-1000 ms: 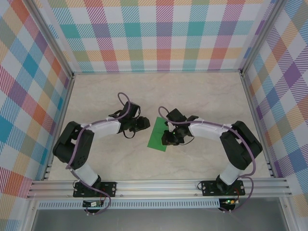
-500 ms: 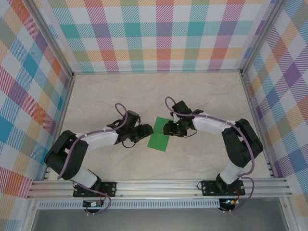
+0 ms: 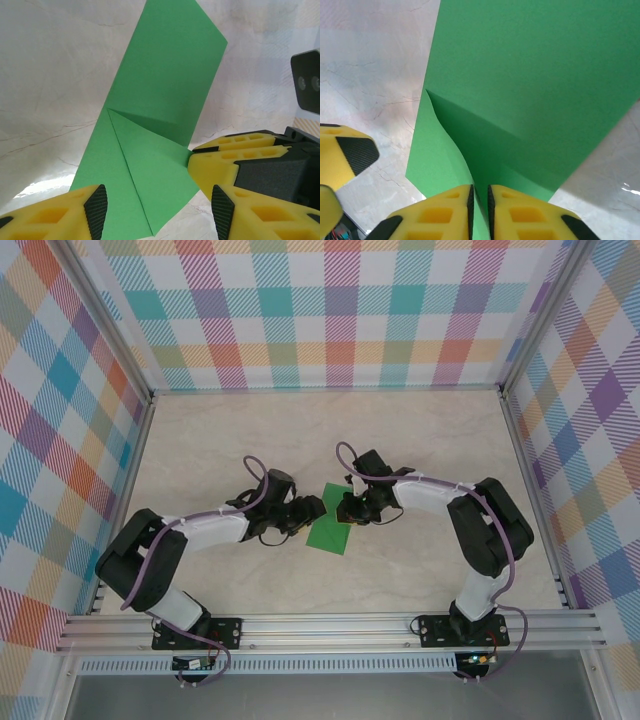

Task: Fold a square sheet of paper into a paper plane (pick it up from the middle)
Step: Turn over the paper at the center of the table.

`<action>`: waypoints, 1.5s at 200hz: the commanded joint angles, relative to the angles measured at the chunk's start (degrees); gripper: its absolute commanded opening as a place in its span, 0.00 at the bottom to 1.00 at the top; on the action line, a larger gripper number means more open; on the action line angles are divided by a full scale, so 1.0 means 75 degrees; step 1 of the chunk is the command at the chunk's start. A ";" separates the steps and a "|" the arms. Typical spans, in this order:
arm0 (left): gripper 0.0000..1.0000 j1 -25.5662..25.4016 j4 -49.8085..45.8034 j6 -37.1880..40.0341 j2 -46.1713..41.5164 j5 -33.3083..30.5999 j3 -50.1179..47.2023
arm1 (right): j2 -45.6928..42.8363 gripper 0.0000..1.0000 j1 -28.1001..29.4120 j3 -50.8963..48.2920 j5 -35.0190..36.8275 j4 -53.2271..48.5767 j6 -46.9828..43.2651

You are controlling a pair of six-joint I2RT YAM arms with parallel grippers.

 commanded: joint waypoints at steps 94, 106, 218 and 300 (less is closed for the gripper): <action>0.44 -0.0096 0.0787 -0.0043 0.0966 0.0765 0.0240 | -0.0243 0.09 -0.0246 -0.0379 0.0198 0.0241 0.0121; 0.42 -0.0100 0.0840 0.0020 0.1053 0.0839 0.0303 | -0.0242 0.10 -0.0244 -0.0379 0.0201 0.0225 0.0115; 0.28 -0.0167 0.1332 0.1142 0.1807 0.1414 0.0695 | -0.0208 0.11 -0.0335 -0.0242 0.0368 0.0002 0.0203; 0.10 -0.0235 0.0802 0.1487 0.1832 0.1119 0.0913 | -0.1178 0.56 -0.0445 -0.0148 0.1067 -0.0577 0.0575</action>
